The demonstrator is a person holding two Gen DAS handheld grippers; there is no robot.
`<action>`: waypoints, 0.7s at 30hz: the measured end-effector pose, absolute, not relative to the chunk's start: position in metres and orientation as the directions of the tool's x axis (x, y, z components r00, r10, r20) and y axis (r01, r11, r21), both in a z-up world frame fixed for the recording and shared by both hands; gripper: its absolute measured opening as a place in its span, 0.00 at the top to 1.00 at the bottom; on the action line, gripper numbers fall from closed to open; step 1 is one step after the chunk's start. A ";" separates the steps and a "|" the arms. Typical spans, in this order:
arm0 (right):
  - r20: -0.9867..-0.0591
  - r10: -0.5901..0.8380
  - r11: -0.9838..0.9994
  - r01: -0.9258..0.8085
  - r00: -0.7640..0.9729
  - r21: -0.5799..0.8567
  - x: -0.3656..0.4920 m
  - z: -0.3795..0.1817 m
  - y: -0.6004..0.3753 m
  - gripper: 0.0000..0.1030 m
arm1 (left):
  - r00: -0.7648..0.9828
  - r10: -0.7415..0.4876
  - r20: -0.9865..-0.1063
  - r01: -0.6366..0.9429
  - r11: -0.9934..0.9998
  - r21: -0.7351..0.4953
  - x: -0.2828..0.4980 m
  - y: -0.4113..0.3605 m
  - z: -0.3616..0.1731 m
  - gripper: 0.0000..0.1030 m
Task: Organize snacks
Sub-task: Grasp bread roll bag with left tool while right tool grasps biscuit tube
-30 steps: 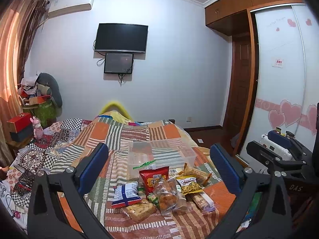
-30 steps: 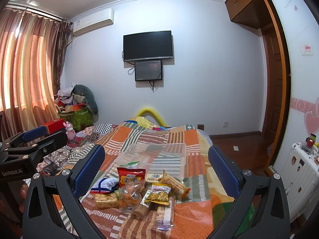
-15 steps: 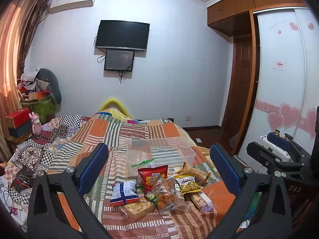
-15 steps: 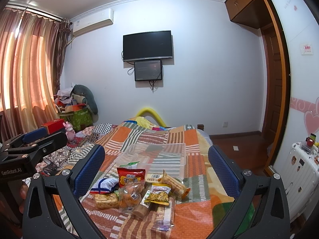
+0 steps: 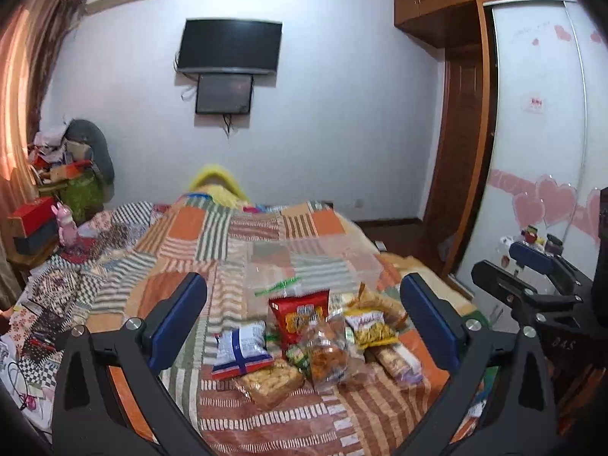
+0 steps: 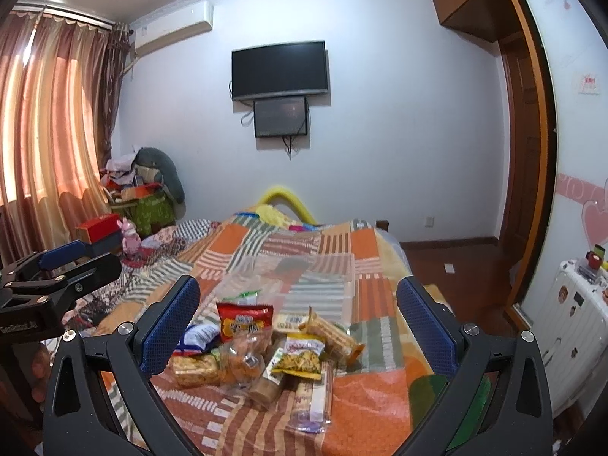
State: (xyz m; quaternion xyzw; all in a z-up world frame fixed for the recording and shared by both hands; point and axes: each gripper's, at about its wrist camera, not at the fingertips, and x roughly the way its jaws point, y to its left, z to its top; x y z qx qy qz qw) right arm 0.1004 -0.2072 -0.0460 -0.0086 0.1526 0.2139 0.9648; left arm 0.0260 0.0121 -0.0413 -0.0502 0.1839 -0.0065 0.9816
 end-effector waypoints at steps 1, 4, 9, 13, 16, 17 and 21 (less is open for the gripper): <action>-0.311 0.408 0.909 -0.414 0.858 0.050 0.103 -0.050 -0.207 0.00 | 0.927 -0.036 -0.372 -0.004 0.995 -0.104 0.028 0.014 -0.045 0.00; -0.359 0.396 0.913 -0.406 0.845 0.051 0.112 -0.064 -0.208 0.00 | 0.904 -0.039 -0.426 -0.012 0.993 -0.116 0.040 0.024 -0.064 0.00; -0.472 0.365 0.921 -0.385 0.803 0.057 0.128 -0.097 -0.214 0.00 | 0.854 0.000 -0.520 -0.054 0.994 -0.090 0.061 0.036 -0.099 0.00; -0.558 0.342 0.927 -0.368 0.756 0.069 0.138 -0.118 -0.220 0.00 | 0.804 0.012 -0.595 -0.060 0.996 -0.062 0.079 0.041 -0.134 0.00; -0.613 0.347 0.927 -0.360 0.710 0.107 0.146 -0.132 -0.224 0.01 | 0.771 0.009 -0.637 -0.055 0.997 -0.053 0.088 0.043 -0.154 0.00; -0.626 0.350 0.926 -0.357 0.697 0.121 0.149 -0.136 -0.225 0.02 | 0.760 0.006 -0.650 -0.055 0.997 -0.054 0.090 0.044 -0.161 0.00; -0.674 0.373 0.918 -0.361 0.638 0.167 0.160 -0.150 -0.224 0.08 | 0.722 0.003 -0.692 -0.058 0.997 -0.056 0.100 0.049 -0.183 0.00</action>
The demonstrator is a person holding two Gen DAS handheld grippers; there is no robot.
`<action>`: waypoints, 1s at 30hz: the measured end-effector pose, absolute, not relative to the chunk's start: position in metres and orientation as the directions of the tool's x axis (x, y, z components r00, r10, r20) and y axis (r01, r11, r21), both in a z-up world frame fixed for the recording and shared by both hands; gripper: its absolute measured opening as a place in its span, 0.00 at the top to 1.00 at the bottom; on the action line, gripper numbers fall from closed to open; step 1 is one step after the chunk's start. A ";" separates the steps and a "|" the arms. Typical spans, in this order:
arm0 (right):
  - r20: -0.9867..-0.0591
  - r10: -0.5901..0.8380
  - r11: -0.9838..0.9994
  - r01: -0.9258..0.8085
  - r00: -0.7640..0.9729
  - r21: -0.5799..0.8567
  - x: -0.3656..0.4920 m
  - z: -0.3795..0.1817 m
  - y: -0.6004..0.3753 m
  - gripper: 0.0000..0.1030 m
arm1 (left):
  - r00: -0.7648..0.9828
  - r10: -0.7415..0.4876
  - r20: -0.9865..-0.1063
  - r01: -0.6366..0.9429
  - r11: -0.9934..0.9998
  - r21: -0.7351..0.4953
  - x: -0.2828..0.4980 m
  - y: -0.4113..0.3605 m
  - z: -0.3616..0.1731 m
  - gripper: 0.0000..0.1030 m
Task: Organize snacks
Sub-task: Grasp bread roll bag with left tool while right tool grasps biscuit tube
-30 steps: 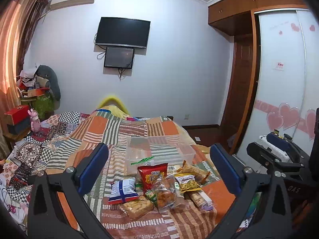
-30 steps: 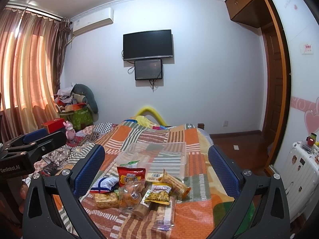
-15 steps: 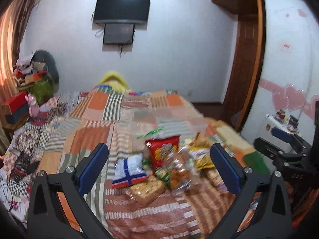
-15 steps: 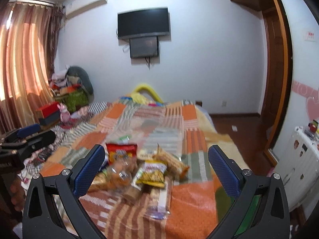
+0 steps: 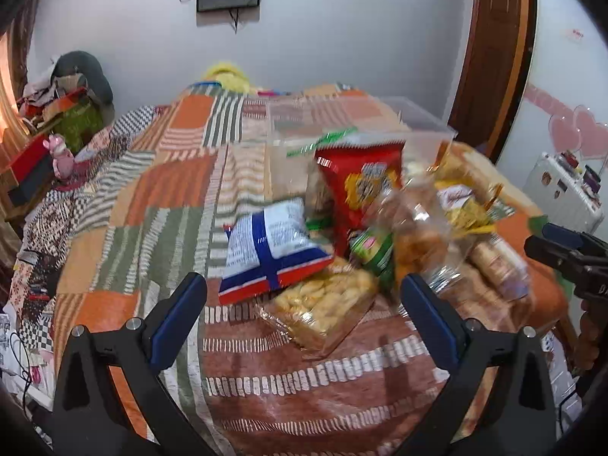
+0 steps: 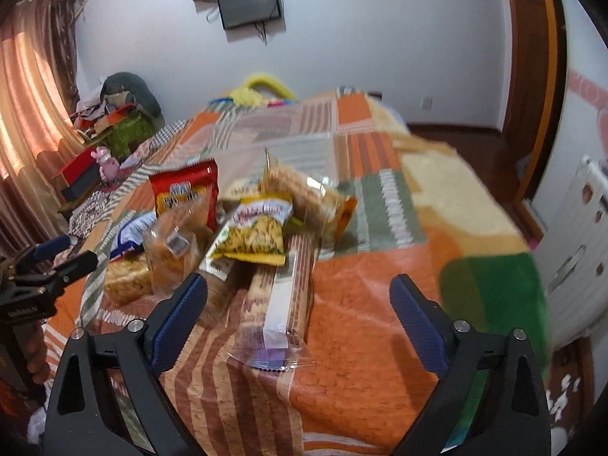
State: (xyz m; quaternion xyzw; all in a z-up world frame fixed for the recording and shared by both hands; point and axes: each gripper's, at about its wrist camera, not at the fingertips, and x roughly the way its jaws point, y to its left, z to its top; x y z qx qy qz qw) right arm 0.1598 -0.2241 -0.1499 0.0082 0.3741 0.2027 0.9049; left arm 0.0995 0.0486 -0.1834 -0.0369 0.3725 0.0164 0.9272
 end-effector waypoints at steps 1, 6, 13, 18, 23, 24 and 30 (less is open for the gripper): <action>-0.680 0.379 0.915 -0.364 0.628 0.174 0.162 -0.152 -0.223 0.10 | 0.711 0.001 -0.703 -0.061 0.996 -0.060 0.103 0.050 -0.189 0.00; -0.713 0.391 0.903 -0.394 0.582 0.173 0.165 -0.165 -0.214 0.18 | 0.665 -0.032 -0.746 -0.060 0.994 -0.096 0.116 0.056 -0.209 0.06; -0.753 0.382 0.897 -0.413 0.536 0.160 0.176 -0.179 -0.207 0.34 | 0.633 -0.084 -0.770 -0.004 0.994 -0.112 0.132 0.044 -0.226 0.19; -0.767 0.379 0.890 -0.430 0.518 0.150 0.181 -0.184 -0.203 0.38 | 0.624 -0.111 -0.773 0.027 0.992 -0.120 0.135 0.035 -0.224 0.29; -0.774 0.373 0.879 -0.461 0.512 0.119 0.184 -0.183 -0.199 0.57 | 0.605 -0.146 -0.783 0.045 0.988 -0.149 0.121 0.035 -0.222 0.47; -0.775 0.379 0.875 -0.468 0.506 0.122 0.183 -0.183 -0.202 0.58 | 0.601 -0.157 -0.784 0.050 0.986 -0.158 0.117 0.036 -0.221 0.49; -0.781 0.433 0.861 -0.463 0.451 0.210 0.184 -0.183 -0.227 0.59 | 0.596 -0.160 -0.787 0.081 0.987 -0.139 0.115 0.032 -0.220 0.54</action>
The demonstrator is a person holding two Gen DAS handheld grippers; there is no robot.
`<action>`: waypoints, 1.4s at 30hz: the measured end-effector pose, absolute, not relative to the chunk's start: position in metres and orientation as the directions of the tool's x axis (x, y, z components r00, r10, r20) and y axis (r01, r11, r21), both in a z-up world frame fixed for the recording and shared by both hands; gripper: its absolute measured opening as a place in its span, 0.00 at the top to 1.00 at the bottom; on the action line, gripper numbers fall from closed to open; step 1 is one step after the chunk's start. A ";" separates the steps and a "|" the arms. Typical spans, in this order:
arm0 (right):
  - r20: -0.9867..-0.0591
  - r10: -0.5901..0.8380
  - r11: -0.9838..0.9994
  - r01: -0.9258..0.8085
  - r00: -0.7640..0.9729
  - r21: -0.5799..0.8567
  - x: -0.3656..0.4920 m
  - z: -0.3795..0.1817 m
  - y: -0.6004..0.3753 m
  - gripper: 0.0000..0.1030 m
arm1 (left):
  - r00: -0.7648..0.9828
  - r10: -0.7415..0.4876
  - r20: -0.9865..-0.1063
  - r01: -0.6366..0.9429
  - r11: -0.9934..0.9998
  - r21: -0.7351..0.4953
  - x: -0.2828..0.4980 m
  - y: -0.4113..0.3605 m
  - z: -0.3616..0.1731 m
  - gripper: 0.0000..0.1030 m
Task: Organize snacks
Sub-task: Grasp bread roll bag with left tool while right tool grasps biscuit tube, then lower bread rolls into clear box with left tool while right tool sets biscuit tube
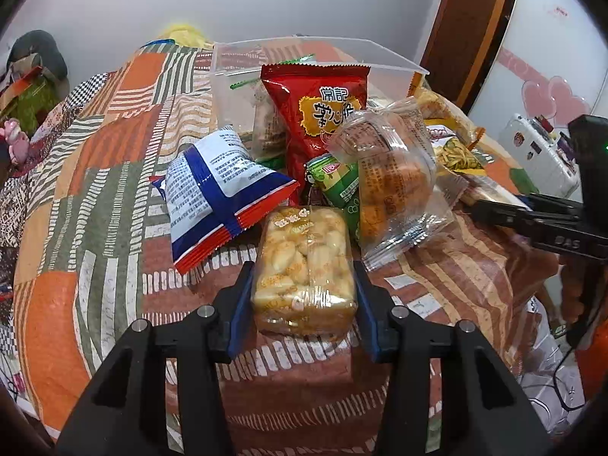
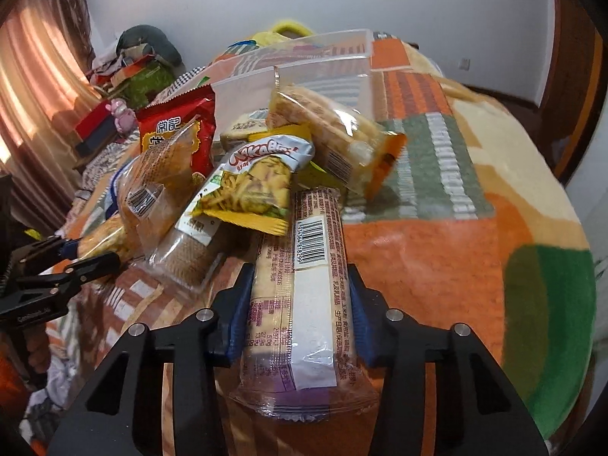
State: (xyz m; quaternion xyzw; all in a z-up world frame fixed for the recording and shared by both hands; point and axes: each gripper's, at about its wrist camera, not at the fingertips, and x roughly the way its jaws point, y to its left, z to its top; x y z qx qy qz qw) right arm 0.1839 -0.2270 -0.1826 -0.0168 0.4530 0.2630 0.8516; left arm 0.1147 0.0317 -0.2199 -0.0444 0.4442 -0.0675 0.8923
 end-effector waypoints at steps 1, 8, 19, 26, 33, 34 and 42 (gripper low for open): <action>-0.781 0.438 0.859 -0.464 0.445 0.217 0.183 -0.183 -0.230 0.59 | 0.590 -0.162 -0.791 0.077 0.987 -0.144 0.118 0.031 -0.222 0.54; -0.788 0.396 0.874 -0.458 0.471 0.165 0.184 -0.185 -0.217 0.58 | 0.590 -0.134 -0.796 0.067 0.991 -0.117 0.137 0.027 -0.233 0.55; -0.768 0.341 0.895 -0.438 0.542 0.089 0.176 -0.171 -0.214 0.59 | 0.621 -0.108 -0.776 0.043 0.994 -0.104 0.113 0.030 -0.210 0.57; -0.720 0.350 0.902 -0.424 0.599 0.086 0.167 -0.148 -0.226 0.59 | 0.676 -0.099 -0.730 0.034 0.994 -0.103 0.098 0.030 -0.176 0.57; -0.658 0.379 0.899 -0.427 0.650 0.095 0.168 -0.125 -0.228 0.59 | 0.746 -0.106 -0.657 0.040 0.993 -0.114 0.105 0.030 -0.137 0.57; -0.649 0.383 0.899 -0.428 0.657 0.097 0.170 -0.122 -0.227 0.59 | 0.753 -0.109 -0.648 0.041 0.992 -0.120 0.107 0.029 -0.133 0.57; -0.595 0.410 0.888 -0.451 0.691 0.088 0.194 -0.104 -0.207 0.59 | 0.802 -0.111 -0.586 0.052 0.992 -0.117 0.139 0.026 -0.105 0.57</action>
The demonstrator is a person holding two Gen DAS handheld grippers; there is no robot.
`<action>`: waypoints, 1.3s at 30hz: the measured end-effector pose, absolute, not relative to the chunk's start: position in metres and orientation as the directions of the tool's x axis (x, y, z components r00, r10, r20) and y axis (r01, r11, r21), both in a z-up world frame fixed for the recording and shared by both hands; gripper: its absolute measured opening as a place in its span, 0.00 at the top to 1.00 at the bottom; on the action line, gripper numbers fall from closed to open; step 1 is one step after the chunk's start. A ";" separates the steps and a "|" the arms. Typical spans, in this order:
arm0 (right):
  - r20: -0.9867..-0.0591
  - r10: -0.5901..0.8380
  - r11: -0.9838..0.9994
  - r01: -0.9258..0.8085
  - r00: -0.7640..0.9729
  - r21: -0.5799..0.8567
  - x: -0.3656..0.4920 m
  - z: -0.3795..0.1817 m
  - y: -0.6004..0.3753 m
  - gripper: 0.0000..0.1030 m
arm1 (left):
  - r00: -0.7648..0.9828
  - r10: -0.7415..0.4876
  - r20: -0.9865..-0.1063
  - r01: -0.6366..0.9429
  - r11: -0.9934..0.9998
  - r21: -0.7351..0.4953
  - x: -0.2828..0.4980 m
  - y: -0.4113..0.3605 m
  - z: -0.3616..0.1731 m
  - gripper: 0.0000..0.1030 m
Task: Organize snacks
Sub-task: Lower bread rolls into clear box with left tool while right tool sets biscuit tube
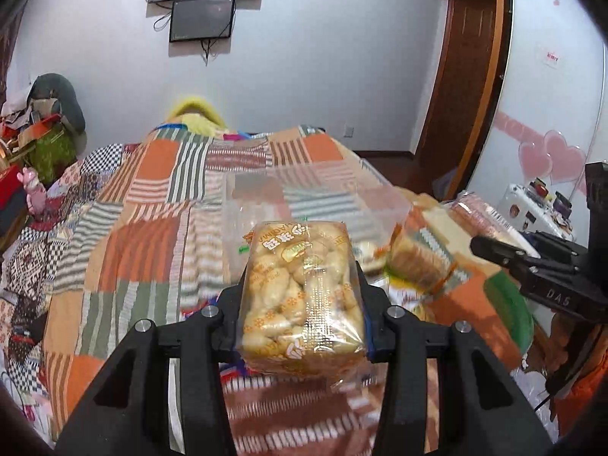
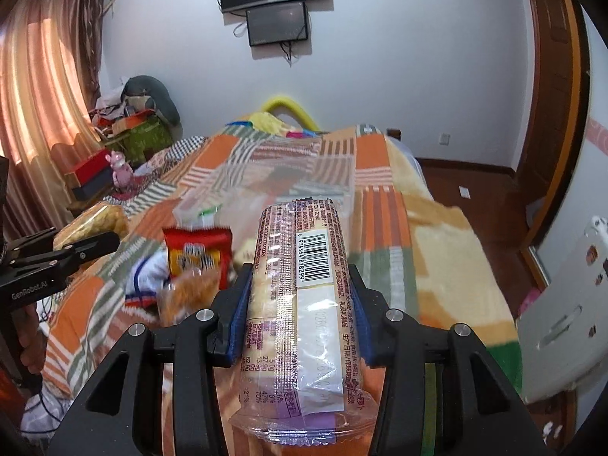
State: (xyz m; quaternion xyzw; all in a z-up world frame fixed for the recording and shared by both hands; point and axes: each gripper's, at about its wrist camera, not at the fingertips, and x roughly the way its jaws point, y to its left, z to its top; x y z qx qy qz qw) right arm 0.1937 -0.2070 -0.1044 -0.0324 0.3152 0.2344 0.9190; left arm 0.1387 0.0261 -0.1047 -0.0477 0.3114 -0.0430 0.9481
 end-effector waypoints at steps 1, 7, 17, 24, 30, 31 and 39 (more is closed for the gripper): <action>-0.590 0.416 0.886 -0.455 0.692 0.090 0.195 -0.104 -0.205 0.59 | 0.806 -0.108 -0.582 0.051 0.992 -0.113 0.145 0.025 -0.102 0.57; -0.573 0.424 0.879 -0.471 0.701 0.075 0.212 -0.099 -0.190 0.59 | 0.813 -0.098 -0.574 0.049 0.994 -0.101 0.181 0.024 -0.099 0.57; -0.563 0.425 0.875 -0.482 0.709 0.053 0.250 -0.099 -0.170 0.59 | 0.801 -0.062 -0.595 0.015 0.996 -0.084 0.246 0.028 -0.108 0.57; -0.579 0.393 0.888 -0.459 0.715 0.037 0.275 -0.106 -0.163 0.59 | 0.781 -0.039 -0.623 0.015 0.999 -0.043 0.286 0.028 -0.122 0.57; -0.630 0.357 0.892 -0.453 0.690 0.009 0.296 -0.123 -0.150 0.59 | 0.746 -0.053 -0.664 0.025 0.998 -0.051 0.315 0.030 -0.138 0.57; -0.636 0.354 0.892 -0.453 0.686 0.008 0.299 -0.124 -0.150 0.59 | 0.736 -0.060 -0.675 0.028 0.998 -0.058 0.320 0.030 -0.141 0.57; -0.705 0.323 0.889 -0.457 0.632 -0.002 0.316 -0.136 -0.141 0.59 | 0.671 -0.066 -0.739 0.019 0.997 -0.071 0.349 0.030 -0.156 0.57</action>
